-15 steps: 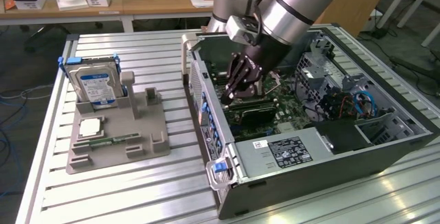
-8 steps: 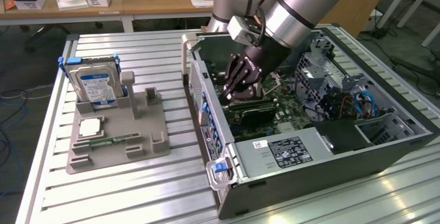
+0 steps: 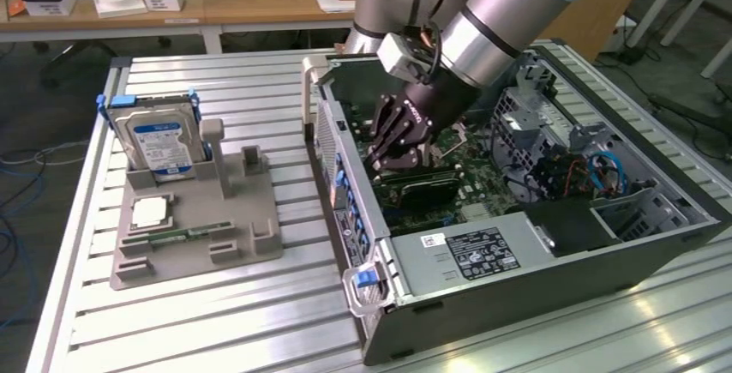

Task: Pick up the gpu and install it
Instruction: 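Press down on the gpu until it lock into place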

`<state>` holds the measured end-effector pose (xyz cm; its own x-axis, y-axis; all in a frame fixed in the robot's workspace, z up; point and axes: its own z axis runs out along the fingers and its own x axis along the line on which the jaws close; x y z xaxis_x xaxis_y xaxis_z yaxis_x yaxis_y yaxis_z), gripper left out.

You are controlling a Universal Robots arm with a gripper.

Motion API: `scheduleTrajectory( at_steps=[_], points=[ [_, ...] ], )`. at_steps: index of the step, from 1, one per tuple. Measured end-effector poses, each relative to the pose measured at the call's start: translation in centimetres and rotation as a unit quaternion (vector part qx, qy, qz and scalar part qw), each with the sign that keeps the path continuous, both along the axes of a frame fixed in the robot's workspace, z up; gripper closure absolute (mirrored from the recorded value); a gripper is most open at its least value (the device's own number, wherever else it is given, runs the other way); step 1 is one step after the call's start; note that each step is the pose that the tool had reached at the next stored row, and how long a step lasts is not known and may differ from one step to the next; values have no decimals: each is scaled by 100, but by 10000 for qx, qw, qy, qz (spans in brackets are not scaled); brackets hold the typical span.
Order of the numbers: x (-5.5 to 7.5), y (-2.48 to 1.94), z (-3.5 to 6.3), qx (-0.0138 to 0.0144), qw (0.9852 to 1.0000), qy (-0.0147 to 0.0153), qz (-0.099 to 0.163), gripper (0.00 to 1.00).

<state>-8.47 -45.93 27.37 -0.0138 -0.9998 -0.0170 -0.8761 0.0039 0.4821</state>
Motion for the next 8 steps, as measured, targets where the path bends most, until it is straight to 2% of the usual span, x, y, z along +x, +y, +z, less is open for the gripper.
scheduleTrajectory(
  at_steps=[5,8],
  points=[
    [9,-1,-2,-1,10000,3,1,90],
    [67,0,-2,-2,10000,6,1,90]
  ],
)
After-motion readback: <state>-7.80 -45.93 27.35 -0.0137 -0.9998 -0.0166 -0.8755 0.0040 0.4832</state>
